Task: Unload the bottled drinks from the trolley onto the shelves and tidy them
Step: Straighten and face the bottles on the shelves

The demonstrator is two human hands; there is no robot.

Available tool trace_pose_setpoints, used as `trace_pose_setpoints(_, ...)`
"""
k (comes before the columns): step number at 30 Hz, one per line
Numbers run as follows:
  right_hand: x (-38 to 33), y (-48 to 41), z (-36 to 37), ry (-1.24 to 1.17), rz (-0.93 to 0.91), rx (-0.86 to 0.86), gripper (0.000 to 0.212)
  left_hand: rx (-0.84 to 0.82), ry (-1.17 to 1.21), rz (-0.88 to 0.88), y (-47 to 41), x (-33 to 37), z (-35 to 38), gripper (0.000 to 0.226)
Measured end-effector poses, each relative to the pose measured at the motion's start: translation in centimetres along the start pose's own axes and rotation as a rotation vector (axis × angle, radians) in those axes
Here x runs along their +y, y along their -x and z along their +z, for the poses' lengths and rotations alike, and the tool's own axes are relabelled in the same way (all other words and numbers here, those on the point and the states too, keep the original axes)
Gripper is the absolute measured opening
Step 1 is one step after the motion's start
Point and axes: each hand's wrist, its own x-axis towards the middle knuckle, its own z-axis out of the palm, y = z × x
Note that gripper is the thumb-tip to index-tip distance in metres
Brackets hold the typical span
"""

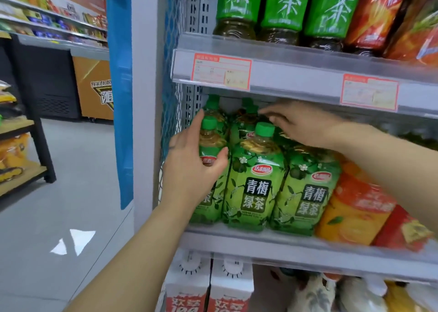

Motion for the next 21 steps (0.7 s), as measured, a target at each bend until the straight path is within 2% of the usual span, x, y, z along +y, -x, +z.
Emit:
trace_pose_setpoints(3, 2.4, -2.9, 0.9, 0.116, -0.018, -0.119, 0.054, 0.043, 0.017, 0.031, 0.1, -0.5, 0.4, 0.074)
trace_pose_setpoints(7, 3.0, -6.1, 1.5, 0.007, 0.033, -0.266, 0.068, 0.077, 0.046, 0.032, 0.1, -1.0, 0.8, 0.073)
trace_pose_setpoints(11, 3.8, -8.4, 2.6, -0.069, 0.062, -0.299, 0.063, 0.104, 0.039, 0.045, 0.1, -1.3, 0.8, 0.073)
trace_pose_setpoints(17, 5.1, -8.6, 3.4, -0.269, -0.001, -0.199, 0.047, 0.093, 0.008, 0.029, 0.0, -1.4, 0.8, 0.074)
trace_pose_setpoints(21, 5.2, -8.2, 3.2, -0.261, -0.036, -0.215, 0.047, 0.072, -0.017, 0.025, 0.0, -1.1, 0.6, 0.074)
